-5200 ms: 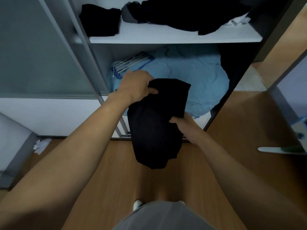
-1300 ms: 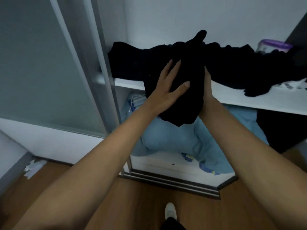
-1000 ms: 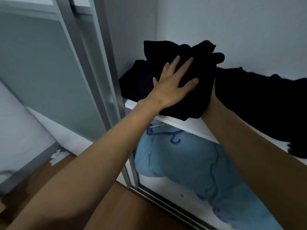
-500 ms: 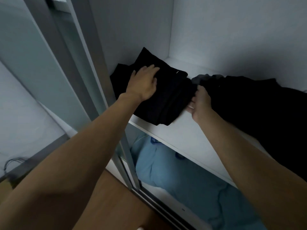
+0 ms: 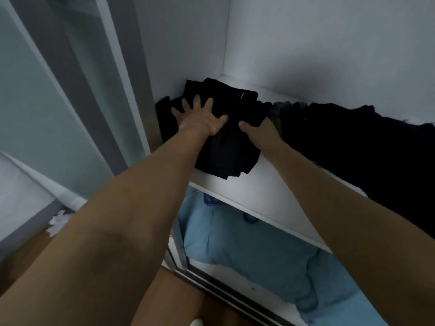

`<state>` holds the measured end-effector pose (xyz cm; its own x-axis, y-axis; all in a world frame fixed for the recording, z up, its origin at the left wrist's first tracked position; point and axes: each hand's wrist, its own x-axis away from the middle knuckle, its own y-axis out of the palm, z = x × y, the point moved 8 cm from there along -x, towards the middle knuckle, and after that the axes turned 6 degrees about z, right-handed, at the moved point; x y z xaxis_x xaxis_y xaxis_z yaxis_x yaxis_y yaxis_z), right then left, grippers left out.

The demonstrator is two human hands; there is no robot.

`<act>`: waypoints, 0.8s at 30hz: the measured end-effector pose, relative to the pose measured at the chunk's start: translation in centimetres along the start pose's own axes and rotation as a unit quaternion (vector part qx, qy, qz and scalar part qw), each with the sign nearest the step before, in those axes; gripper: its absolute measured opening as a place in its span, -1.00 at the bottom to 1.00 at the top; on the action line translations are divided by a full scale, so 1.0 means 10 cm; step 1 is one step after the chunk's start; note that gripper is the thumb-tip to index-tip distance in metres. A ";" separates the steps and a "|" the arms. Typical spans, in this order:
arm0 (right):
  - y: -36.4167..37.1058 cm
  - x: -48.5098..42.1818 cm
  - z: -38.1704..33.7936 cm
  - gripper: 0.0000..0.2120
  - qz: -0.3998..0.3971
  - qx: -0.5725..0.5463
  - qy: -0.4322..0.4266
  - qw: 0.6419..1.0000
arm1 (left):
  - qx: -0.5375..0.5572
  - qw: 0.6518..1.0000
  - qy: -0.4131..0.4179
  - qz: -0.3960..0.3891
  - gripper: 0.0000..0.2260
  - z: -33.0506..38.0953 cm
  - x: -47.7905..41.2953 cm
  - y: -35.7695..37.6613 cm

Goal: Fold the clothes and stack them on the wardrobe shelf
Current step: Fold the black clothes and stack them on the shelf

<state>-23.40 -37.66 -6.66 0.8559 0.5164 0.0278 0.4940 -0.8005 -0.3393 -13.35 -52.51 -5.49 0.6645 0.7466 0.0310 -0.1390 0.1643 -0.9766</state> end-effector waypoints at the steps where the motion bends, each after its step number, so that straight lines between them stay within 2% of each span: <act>1: -0.08 0.01 -0.01 -0.61 -0.004 -0.006 0.009 1.000 | 0.002 1.000 0.005 0.012 -0.31 0.04 0.00 -0.04; 3: -0.38 0.07 -0.06 -0.72 0.028 0.019 -0.007 0.999 | 0.012 0.997 0.035 0.070 -0.39 0.22 0.04 -0.13; 6: -1.05 0.16 -0.10 -0.85 0.108 0.059 -0.063 0.990 | 0.084 0.976 0.147 0.138 -0.48 0.78 0.20 -0.26; 10: -2.00 0.39 0.01 -0.87 0.214 0.123 -0.073 0.966 | 0.224 0.928 0.281 0.095 -0.58 1.64 0.47 -0.28; 12: -2.40 0.52 0.16 -0.83 0.252 0.175 -0.049 0.951 | 0.228 0.915 0.326 0.065 -0.54 2.04 0.56 -0.18; 13: -2.55 0.58 0.26 -0.75 0.257 0.210 -0.028 0.943 | 0.221 0.912 0.343 0.050 -0.51 2.22 0.59 -0.10; 16: -2.82 0.78 0.58 -0.40 0.211 0.347 0.040 0.913 | 0.179 0.913 0.366 -0.032 -0.33 2.63 0.68 0.25; 18: -2.83 0.87 0.74 -0.28 0.167 0.426 0.042 0.888 | 0.119 0.914 0.381 -0.072 -0.24 2.81 0.76 0.51; 19: -2.83 0.89 0.79 -0.29 0.160 0.441 0.034 0.882 | 0.085 0.915 0.389 -0.061 -0.24 2.88 0.78 0.59; 21: -2.90 0.92 0.81 -0.38 0.195 0.433 0.009 0.880 | 0.058 0.918 0.391 0.000 -0.35 2.95 0.78 0.61; 24: -3.16 0.99 0.78 -0.48 0.301 0.323 0.003 0.897 | 0.104 0.918 0.379 0.060 -0.65 2.97 0.72 0.48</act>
<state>-31.76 -4.83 -3.02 0.9398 0.0452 -0.3387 -0.2486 -0.5896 -0.7685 -31.07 -27.23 -3.62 0.9439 0.1180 -0.3085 -0.3299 0.2882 -0.8990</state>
